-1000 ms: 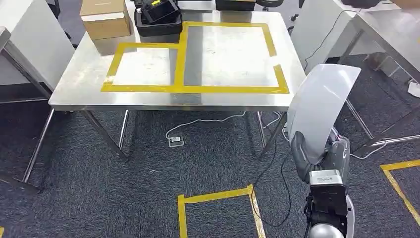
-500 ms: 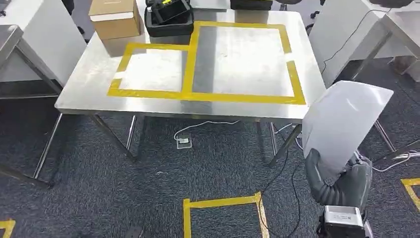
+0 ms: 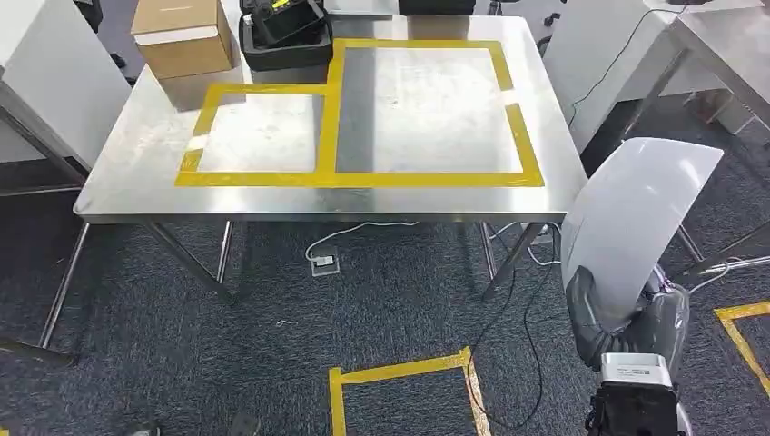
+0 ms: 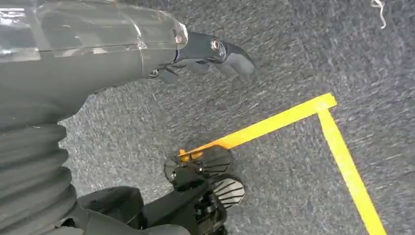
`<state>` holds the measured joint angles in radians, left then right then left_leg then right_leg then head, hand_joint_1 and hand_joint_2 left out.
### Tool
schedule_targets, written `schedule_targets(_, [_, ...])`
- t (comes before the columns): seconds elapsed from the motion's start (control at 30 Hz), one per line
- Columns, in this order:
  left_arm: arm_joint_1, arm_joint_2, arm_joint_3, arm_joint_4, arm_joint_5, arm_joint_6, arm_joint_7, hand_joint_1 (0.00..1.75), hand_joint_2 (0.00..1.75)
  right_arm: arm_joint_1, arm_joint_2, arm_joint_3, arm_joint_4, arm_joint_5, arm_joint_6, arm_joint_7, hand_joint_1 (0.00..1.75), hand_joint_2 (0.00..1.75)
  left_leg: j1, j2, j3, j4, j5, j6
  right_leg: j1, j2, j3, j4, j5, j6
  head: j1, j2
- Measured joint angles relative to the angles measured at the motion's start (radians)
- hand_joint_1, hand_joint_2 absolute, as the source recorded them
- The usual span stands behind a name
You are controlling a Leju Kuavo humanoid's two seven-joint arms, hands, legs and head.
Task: Take the parts from the cabinet and place them on the table.
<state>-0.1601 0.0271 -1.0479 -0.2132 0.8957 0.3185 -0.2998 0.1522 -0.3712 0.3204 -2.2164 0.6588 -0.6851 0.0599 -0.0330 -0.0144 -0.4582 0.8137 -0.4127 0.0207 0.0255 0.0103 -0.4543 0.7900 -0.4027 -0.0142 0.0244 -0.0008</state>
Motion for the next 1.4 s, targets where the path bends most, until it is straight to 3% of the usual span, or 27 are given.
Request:
schedule_targets(0.23, [-0.015,0.005,-0.002,0.000,-0.010,0.010,-0.014,0.00,1.75,-0.023,-0.010,0.003,-0.001,-0.031,0.001,-0.021,1.75,1.75,-0.002,0.001,0.008,-0.011,-0.009,0.008,0.001,0.000,0.001,0.000,0.000,-0.005,0.008,0.000])
schedule_targets(0.3, [-0.021,0.009,-0.002,0.000,-0.001,0.013,-0.024,0.00,1.75,-0.037,-0.013,0.006,0.000,-0.026,0.001,-0.018,1.75,1.75,-0.005,0.002,0.011,-0.010,-0.009,0.016,-0.002,0.000,0.002,0.000,0.000,-0.005,0.010,0.000])
schedule_targets(0.53, [-0.019,0.014,-0.002,0.000,0.007,0.013,-0.026,0.00,1.75,-0.062,-0.020,0.017,0.000,-0.032,0.002,-0.005,1.75,1.75,-0.007,0.008,0.013,-0.010,-0.008,0.019,-0.003,0.000,0.003,0.001,0.002,-0.002,0.010,0.000])
schedule_targets(0.6, [-0.013,0.013,-0.002,0.000,0.013,0.012,-0.024,0.00,1.75,-0.068,-0.023,0.020,0.000,-0.035,0.002,-0.003,1.75,1.75,-0.009,0.010,0.013,-0.004,-0.013,0.027,-0.005,0.001,0.004,0.004,-0.001,0.009,0.007,0.000])
schedule_targets(0.83, [0.007,0.010,-0.002,0.000,0.019,0.003,-0.022,0.00,1.75,-0.085,-0.022,0.034,0.011,-0.056,0.002,-0.009,1.75,1.75,-0.010,0.014,0.019,0.000,-0.022,0.043,-0.005,0.002,0.012,0.007,-0.006,0.018,0.000,0.000])
schedule_targets(0.87, [0.009,0.006,-0.002,0.000,0.020,0.002,-0.023,0.00,1.75,-0.088,-0.024,0.035,0.011,-0.060,0.002,-0.011,1.75,1.75,0.002,0.015,0.033,-0.014,-0.012,0.045,-0.001,0.002,0.010,0.010,-0.011,0.022,-0.003,0.000])
schedule_targets(0.9, [0.011,0.006,-0.002,0.000,0.020,0.002,-0.025,0.00,1.75,-0.089,-0.023,0.037,0.013,-0.061,0.002,-0.011,1.75,1.75,0.004,0.015,0.039,-0.022,-0.010,0.045,-0.002,0.000,0.003,0.035,-0.029,0.030,-0.002,0.000])
schedule_targets(0.93, [0.013,0.005,-0.002,0.000,0.021,0.002,-0.030,0.00,1.75,-0.096,-0.025,0.040,0.014,-0.061,0.002,-0.012,1.75,1.75,0.007,0.018,0.040,-0.023,-0.009,0.047,-0.007,-0.001,-0.034,0.112,-0.075,0.040,0.006,0.000])
schedule_targets(1.0, [0.015,0.004,-0.002,0.000,0.021,-0.002,-0.035,0.00,1.75,-0.101,-0.026,0.044,0.020,-0.061,0.002,-0.012,1.75,1.75,0.011,0.023,0.039,-0.023,-0.010,0.046,-0.017,-0.001,-0.141,0.322,-0.166,0.053,0.015,0.000])
schedule_targets(1.03, [0.018,0.003,-0.002,0.000,0.022,-0.002,-0.036,0.00,1.75,-0.101,-0.026,0.047,0.023,-0.062,0.002,-0.012,1.75,1.75,0.012,0.025,0.039,-0.023,-0.011,0.043,-0.023,-0.002,-0.180,0.398,-0.188,0.058,0.018,0.000])
schedule_targets(1.07, [0.020,0.003,-0.002,0.000,0.022,-0.002,-0.036,0.00,1.75,-0.101,-0.026,0.048,0.026,-0.062,0.002,-0.012,1.75,1.75,0.014,0.026,0.042,-0.022,-0.013,0.040,-0.027,-0.004,-0.193,0.419,-0.181,0.061,0.021,0.000])
schedule_targets(1.1, [0.021,0.003,-0.002,0.000,0.022,-0.001,-0.036,0.00,1.75,-0.102,-0.026,0.051,0.030,-0.062,0.002,-0.012,1.75,1.75,0.016,0.025,0.045,-0.021,-0.016,0.036,-0.032,-0.005,-0.171,0.373,-0.143,0.064,0.022,0.000])
schedule_targets(1.13, [0.021,0.003,-0.002,0.000,0.022,-0.002,-0.036,0.00,1.75,-0.103,-0.026,0.053,0.032,-0.062,0.002,-0.012,1.75,1.75,0.018,0.023,0.049,-0.021,-0.019,0.031,-0.036,-0.006,-0.128,0.286,-0.095,0.066,0.023,0.000])
schedule_targets(1.17, [0.020,0.001,-0.002,0.000,0.022,-0.001,-0.036,0.00,1.75,-0.104,-0.026,0.055,0.034,-0.062,0.002,-0.012,1.75,1.75,0.021,0.021,0.055,-0.021,-0.022,0.026,-0.038,-0.006,-0.069,0.173,-0.046,0.068,0.023,0.000])
schedule_targets(1.2, [0.020,0.001,-0.002,0.000,0.023,-0.002,-0.036,0.00,1.75,-0.106,-0.026,0.057,0.036,-0.062,0.002,-0.012,1.75,1.75,0.021,0.019,0.063,-0.020,-0.025,0.019,-0.040,-0.003,-0.011,0.073,-0.015,0.069,0.024,0.000])
schedule_targets(1.23, [0.019,0.000,-0.002,0.000,0.023,-0.002,-0.036,0.00,1.75,-0.112,-0.026,0.060,0.037,-0.062,0.002,-0.012,1.75,1.75,0.016,0.016,0.061,-0.016,-0.034,0.011,-0.042,-0.002,0.027,0.011,-0.018,0.067,0.032,0.000])
schedule_targets(1.33, [0.018,-0.002,-0.002,0.000,0.025,-0.003,-0.039,0.00,1.75,-0.118,-0.026,0.064,0.044,-0.063,0.002,-0.012,1.75,1.75,0.022,0.014,0.064,-0.017,-0.046,-0.006,-0.035,-0.005,0.027,0.009,-0.024,0.039,0.021,0.000])
schedule_targets(1.4, [0.018,-0.001,-0.002,0.000,0.025,-0.003,-0.039,0.00,1.75,-0.121,-0.025,0.066,0.046,-0.063,0.002,-0.012,1.75,1.75,0.023,0.013,0.071,-0.006,-0.062,-0.017,-0.041,-0.007,0.041,-0.004,-0.014,0.023,0.020,0.000])
